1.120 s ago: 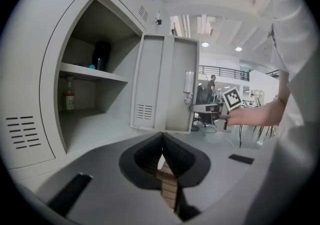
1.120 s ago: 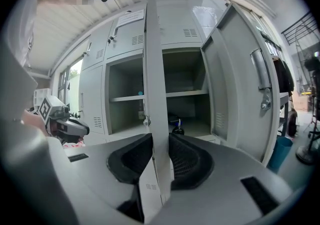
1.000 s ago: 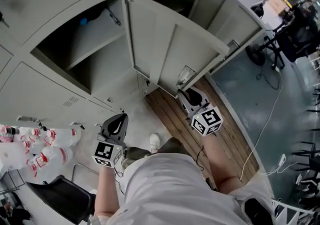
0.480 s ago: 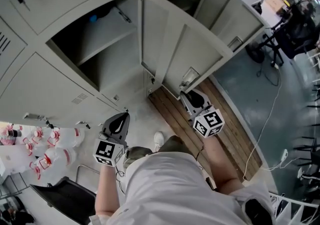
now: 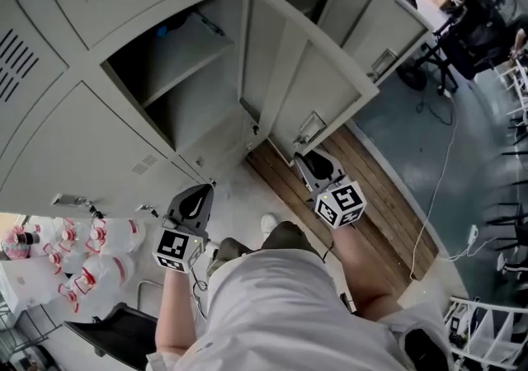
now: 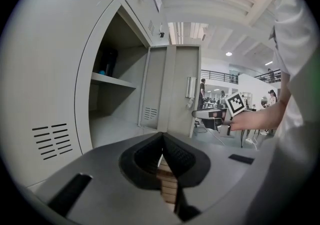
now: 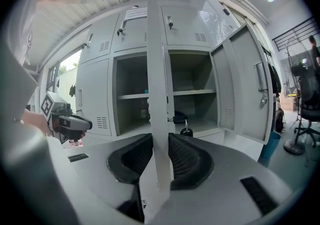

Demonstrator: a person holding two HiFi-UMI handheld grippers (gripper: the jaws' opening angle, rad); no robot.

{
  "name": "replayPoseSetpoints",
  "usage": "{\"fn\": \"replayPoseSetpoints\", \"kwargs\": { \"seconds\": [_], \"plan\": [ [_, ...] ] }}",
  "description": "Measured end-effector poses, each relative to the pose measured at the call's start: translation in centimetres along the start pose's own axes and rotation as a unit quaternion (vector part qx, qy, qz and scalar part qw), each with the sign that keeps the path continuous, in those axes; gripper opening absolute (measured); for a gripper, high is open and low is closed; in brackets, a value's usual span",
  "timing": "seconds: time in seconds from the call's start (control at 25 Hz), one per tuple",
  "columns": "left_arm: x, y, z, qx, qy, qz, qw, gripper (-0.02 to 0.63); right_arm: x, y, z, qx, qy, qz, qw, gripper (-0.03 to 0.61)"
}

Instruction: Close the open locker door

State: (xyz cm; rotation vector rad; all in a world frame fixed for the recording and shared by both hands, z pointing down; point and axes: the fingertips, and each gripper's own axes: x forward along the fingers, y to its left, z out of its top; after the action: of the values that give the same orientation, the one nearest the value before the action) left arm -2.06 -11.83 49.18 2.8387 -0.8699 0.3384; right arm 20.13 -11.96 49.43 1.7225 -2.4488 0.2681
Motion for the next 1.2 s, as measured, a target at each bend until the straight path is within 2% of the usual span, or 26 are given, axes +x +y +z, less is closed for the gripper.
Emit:
{"fn": "replayPoseSetpoints", "kwargs": {
  "seconds": [0.28, 0.64, 1.2],
  "plan": [
    [-1.7, 1.2, -0.3, 0.004, 0.0, -0.021, 0.9998, 0.0, 0.6, 3.8, 0.0, -0.001, -0.001, -0.004, 1.0, 0.112],
    [-4.5, 3.2, -1.1, 0.007, 0.006, -0.024, 0.9997, 0.0, 2.0, 8.6, 0.1, -0.004, -0.008, 0.004, 1.0, 0.115],
    [-8.3, 6.2, -2.3, 0.003, 0.013, 0.008, 0.9999, 0.0, 5.4, 13.6, 0.6, -0.005, -0.023, 0.03, 0.999, 0.143]
  ]
}}
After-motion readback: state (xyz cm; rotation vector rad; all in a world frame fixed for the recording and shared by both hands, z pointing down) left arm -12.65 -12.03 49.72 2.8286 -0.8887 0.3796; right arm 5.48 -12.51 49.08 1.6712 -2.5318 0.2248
